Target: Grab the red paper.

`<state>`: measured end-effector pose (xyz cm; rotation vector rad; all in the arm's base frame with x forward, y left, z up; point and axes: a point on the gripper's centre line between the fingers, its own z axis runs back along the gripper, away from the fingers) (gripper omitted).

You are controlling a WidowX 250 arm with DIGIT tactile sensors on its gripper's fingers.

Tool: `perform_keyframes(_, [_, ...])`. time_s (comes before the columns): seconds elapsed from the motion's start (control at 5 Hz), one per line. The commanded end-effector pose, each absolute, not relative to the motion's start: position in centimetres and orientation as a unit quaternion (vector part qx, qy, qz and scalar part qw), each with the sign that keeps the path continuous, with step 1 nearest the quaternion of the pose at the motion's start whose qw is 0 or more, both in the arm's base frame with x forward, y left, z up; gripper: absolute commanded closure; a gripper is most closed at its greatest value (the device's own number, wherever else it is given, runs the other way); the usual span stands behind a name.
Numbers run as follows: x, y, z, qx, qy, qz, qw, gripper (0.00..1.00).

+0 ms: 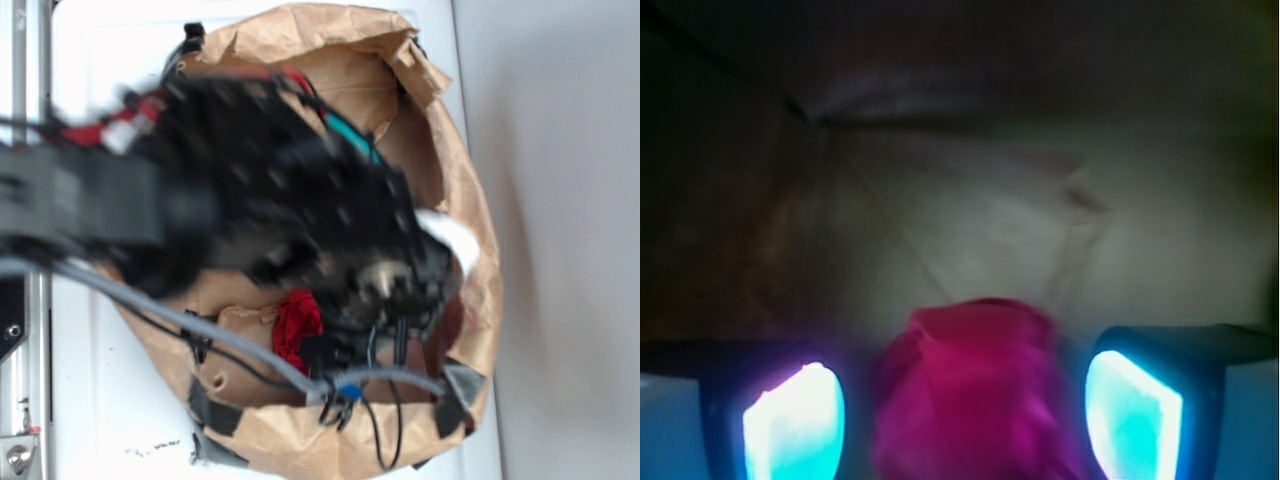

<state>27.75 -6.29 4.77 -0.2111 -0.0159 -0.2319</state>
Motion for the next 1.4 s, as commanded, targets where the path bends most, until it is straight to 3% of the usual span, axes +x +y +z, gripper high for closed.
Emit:
perform_keyframes(0.0, [26.8,-7.1,3.1,-0.093,0.013,-0.129,0.987,1.0])
perform_keyframes(0.2, [26.7,-7.0,5.6,-0.093,-0.023,-0.121,0.988,1.0])
perform_keyframes(0.4, [26.8,-5.6,9.9,-0.099,-0.066,-0.091,0.989,1.0])
perform_keyframes(0.6, [26.1,-0.8,14.9,-0.066,-0.125,-0.015,0.99,1.0])
perform_keyframes(1.0, [24.1,5.2,20.3,-0.018,-0.112,0.167,0.979,1.0])
perform_keyframes(1.2, [24.1,4.8,21.5,0.01,-0.087,0.163,0.983,1.0])
